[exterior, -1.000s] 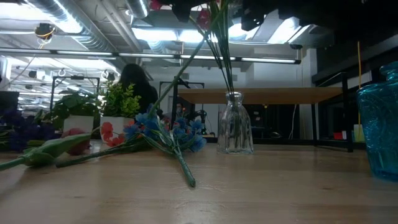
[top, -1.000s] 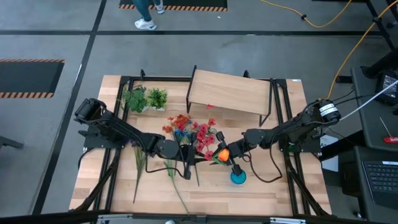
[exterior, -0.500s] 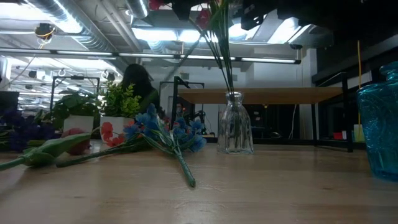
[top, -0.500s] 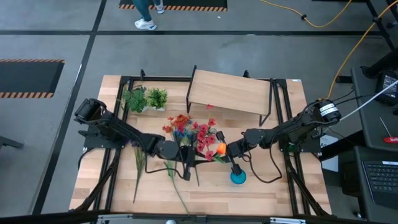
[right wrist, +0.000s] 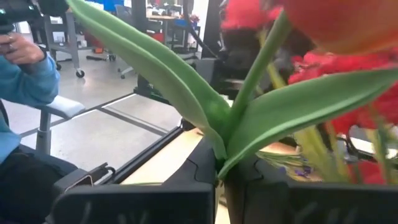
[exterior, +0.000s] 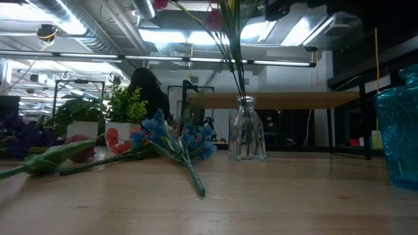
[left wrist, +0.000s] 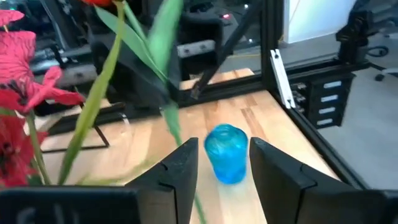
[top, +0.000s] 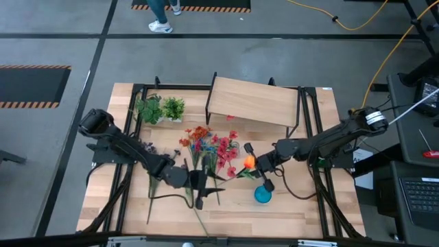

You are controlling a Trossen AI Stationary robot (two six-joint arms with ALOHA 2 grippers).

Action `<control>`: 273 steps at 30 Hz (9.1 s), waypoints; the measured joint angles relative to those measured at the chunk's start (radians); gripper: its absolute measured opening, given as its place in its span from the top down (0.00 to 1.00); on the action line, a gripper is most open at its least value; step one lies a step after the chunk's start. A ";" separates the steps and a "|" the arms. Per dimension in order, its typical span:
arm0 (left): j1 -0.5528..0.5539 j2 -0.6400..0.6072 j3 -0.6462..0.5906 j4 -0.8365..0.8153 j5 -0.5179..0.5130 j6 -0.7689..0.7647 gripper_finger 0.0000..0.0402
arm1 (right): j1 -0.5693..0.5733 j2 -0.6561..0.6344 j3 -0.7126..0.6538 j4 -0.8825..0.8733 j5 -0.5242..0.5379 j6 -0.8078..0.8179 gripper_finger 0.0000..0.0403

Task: Pick and place flowers into a vace then onto a shelf
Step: Put the orange tulip into the transparent vase, then put the orange flowers into the transparent vase

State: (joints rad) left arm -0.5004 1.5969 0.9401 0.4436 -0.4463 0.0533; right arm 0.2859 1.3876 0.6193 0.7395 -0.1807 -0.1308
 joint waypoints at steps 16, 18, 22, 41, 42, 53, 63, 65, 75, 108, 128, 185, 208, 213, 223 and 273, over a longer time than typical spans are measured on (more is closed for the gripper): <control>-0.089 -0.020 0.000 -0.370 -0.112 -0.209 0.75 | -0.061 -0.309 0.000 -0.409 0.161 0.085 0.99; -0.089 -0.025 0.000 -0.419 -0.129 -0.236 0.79 | -0.078 -0.349 0.000 -0.443 0.164 0.099 0.99; -0.072 -0.040 0.000 -0.521 -0.141 -0.326 0.86 | -0.108 -0.419 0.000 -0.501 0.161 0.124 0.99; -0.054 -0.123 0.000 -0.792 -0.191 -0.481 1.00 | -0.238 -0.510 0.149 -0.759 0.163 0.073 0.99; -0.054 -0.123 0.000 -0.792 -0.192 -0.481 1.00 | -0.246 -0.510 0.153 -0.763 0.163 0.072 0.99; -0.054 -0.123 0.000 -0.783 -0.193 -0.474 0.99 | -0.282 -0.469 0.154 -0.782 0.161 0.081 0.99; -0.054 -0.122 0.000 -0.784 -0.217 -0.474 0.99 | -0.282 -0.351 0.154 -0.745 0.161 0.083 0.98; -0.054 -0.122 0.000 -0.784 -0.217 -0.474 0.99 | -0.282 -0.326 0.154 -0.738 0.161 0.078 0.98; -0.054 -0.122 0.000 -0.784 -0.217 -0.478 0.99 | -0.282 -0.231 0.154 -0.704 0.161 0.078 0.97; -0.054 -0.121 0.000 -0.784 -0.214 -0.489 0.99 | -0.282 -0.177 0.153 -0.725 0.161 0.071 0.49; -0.055 -0.121 0.000 -0.784 -0.206 -0.515 0.99 | -0.282 -0.338 0.153 -0.929 0.191 0.101 0.46; -0.083 -0.109 -0.001 -0.867 -0.278 -0.905 0.95 | -0.011 -0.521 -0.186 -0.513 0.287 0.120 0.46; 0.022 -0.039 0.000 -1.082 -0.224 -1.226 0.59 | -0.011 -0.511 -0.230 -0.492 0.287 0.121 0.46; 0.053 0.029 -0.001 -1.062 -0.209 -1.248 0.59 | -0.012 -0.503 -0.230 -0.490 0.287 0.121 0.46; 0.098 0.130 0.000 -1.029 -0.134 -1.295 0.59 | -0.012 -0.492 -0.230 -0.491 0.287 0.121 0.46; 0.090 0.074 0.009 -1.298 -0.157 -1.573 0.98 | -0.012 -0.491 -0.315 -0.362 0.285 0.095 0.46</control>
State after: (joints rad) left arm -0.4107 1.6711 0.9488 -0.8545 -0.6034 -1.5199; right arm 0.2741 0.8967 0.3042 0.3775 0.1048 -0.0353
